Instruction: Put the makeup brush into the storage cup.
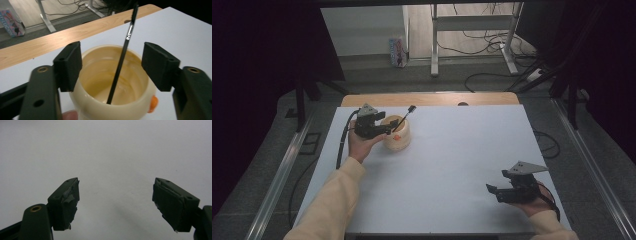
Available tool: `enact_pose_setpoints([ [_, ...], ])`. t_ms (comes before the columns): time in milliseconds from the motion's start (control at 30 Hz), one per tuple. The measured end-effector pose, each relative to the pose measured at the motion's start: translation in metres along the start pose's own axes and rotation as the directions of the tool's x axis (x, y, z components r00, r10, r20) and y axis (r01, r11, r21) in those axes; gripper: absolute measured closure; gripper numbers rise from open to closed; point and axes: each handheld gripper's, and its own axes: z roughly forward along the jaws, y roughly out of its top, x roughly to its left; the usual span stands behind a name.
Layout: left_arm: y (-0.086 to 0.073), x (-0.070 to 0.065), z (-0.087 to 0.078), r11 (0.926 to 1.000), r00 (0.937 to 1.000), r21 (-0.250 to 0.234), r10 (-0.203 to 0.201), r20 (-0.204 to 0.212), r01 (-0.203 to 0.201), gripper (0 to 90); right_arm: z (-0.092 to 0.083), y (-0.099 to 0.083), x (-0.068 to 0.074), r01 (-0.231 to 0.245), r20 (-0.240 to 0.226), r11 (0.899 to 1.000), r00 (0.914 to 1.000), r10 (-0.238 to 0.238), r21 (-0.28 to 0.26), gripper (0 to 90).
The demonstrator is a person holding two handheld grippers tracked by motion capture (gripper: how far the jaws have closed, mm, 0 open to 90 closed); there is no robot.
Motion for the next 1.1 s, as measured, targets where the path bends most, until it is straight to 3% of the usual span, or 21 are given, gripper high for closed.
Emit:
enact_pose_setpoints([
  [200,0.002,-0.002,-0.008,0.9995,0.9986,0.015,-0.027,0.046,0.027,20.6,0.000,0.000,0.000,0.000,-0.001,1.000,1.0000,0.000,0.001,21.6],
  [367,0.005,-0.008,-0.017,0.9999,0.9978,0.005,-0.013,0.065,0.012,18.7,0.001,0.001,0.000,0.002,-0.001,1.000,1.0000,-0.002,0.003,21.6],
  [667,0.008,-0.015,-0.033,1.0000,0.9973,0.005,0.008,0.073,-0.008,17.0,0.000,0.001,0.001,0.003,-0.002,1.000,1.0000,-0.003,0.001,21.6],
  [1100,-0.003,-0.027,-0.053,0.9964,0.9967,0.073,0.038,0.072,-0.043,16.4,0.003,0.004,0.001,0.009,-0.009,1.000,0.9999,-0.009,0.003,21.5],
])
